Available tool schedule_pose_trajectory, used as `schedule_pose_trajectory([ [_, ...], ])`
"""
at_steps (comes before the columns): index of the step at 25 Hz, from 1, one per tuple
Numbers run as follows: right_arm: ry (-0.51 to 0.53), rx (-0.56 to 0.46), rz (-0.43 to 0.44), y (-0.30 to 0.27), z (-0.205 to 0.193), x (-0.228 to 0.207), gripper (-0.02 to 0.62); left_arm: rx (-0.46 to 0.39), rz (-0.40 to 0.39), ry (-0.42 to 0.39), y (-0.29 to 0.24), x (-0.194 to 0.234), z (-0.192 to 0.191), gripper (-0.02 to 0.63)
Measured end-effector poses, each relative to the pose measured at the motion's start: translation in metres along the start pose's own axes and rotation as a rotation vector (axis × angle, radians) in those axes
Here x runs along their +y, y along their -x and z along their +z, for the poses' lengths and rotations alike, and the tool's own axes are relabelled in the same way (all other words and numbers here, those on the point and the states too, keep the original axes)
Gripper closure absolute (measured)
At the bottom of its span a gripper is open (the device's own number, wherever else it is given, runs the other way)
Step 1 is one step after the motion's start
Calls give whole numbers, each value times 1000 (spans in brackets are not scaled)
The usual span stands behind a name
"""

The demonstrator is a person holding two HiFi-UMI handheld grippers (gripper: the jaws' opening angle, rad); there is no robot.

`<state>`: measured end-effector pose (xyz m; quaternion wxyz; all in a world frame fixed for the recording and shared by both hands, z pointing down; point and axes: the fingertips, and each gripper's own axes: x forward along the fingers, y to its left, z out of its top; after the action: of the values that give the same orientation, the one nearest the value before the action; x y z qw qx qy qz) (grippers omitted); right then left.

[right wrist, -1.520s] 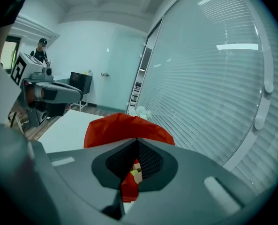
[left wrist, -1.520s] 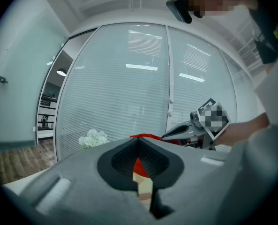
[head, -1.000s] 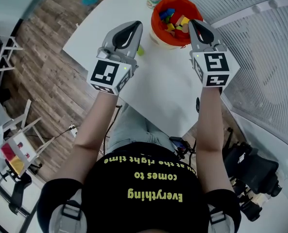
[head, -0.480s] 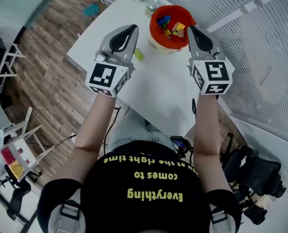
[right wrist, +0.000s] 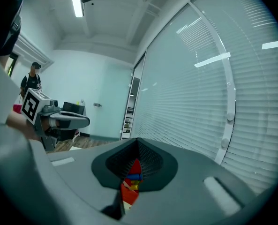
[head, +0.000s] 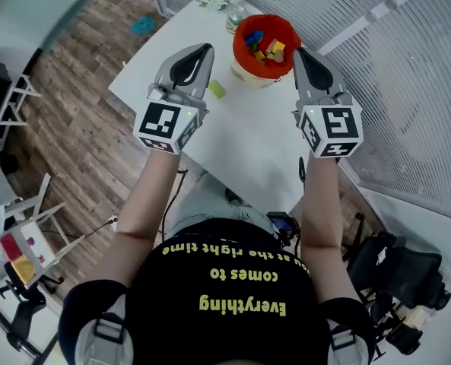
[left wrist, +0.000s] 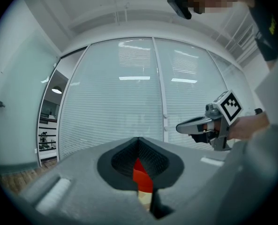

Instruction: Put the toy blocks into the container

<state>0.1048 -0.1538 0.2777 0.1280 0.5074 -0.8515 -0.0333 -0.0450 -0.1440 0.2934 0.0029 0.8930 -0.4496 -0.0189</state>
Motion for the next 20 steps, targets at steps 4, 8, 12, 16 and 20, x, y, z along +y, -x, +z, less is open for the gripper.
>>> schedule_pose_trajectory([
  [4,-9,-9,-1,9,3,3,588,-3,5,8,6,-2,1,606],
  [8,-23,-5,8,12,-1,9,588,0,15,11,12,-1,-2,606],
  [12,-48,8,62,6,-12,27,588,3,31,10,17,1,-6,606],
  [16,-55,27,130,-7,-24,54,588,11,48,5,21,5,-11,606],
  [20,-43,51,205,-25,-32,81,588,21,97,5,33,20,-14,606],
])
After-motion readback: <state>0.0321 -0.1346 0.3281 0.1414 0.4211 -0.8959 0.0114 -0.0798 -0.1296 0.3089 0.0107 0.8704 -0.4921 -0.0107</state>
